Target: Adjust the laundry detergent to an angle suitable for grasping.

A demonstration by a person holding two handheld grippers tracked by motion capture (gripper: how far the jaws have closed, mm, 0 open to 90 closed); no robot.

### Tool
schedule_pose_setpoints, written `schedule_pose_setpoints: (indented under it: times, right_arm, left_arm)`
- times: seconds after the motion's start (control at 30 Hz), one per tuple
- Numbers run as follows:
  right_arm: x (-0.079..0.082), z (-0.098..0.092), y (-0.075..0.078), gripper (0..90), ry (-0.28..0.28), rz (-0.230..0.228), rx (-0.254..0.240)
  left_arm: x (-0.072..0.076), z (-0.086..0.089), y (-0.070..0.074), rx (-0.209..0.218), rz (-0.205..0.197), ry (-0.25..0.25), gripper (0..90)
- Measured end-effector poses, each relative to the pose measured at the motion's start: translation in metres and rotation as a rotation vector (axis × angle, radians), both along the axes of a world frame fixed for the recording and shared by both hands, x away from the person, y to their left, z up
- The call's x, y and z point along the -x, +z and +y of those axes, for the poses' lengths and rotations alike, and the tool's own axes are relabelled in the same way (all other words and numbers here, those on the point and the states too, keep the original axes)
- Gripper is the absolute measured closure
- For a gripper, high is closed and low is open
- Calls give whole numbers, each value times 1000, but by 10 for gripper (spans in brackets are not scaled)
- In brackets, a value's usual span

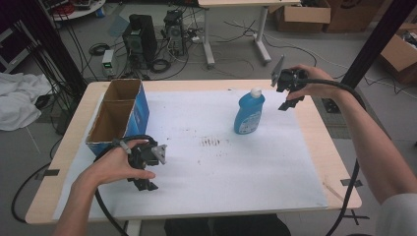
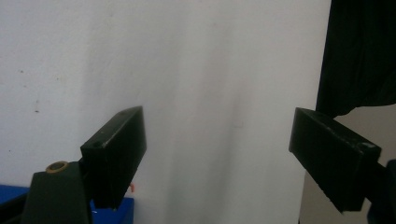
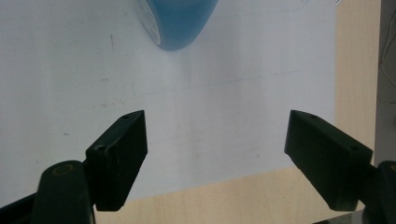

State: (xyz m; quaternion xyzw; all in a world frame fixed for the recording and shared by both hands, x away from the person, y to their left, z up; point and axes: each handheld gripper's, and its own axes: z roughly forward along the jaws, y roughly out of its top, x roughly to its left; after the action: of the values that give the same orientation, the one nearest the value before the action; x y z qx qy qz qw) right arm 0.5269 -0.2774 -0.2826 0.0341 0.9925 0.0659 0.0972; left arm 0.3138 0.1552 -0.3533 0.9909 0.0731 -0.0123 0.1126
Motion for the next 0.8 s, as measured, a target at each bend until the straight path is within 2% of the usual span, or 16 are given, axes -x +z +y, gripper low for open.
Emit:
schedule_pose_setpoints:
  times: [0.2,0.27,0.47,0.8]
  right_arm:
    - [2,-2,1,207,-7,-3,3]
    - [2,-3,2,205,-9,-2,-7]
    - [3,-2,0,200,-6,1,3]
    - [4,-3,-4,186,-6,16,-2]
  left_arm:
    - [-3,-1,-2,-9,-8,36,182]
    - [-3,-2,-2,-10,2,41,182]
    - [-6,-6,-5,-15,16,73,182]
    - [-15,-19,4,48,-6,111,181]
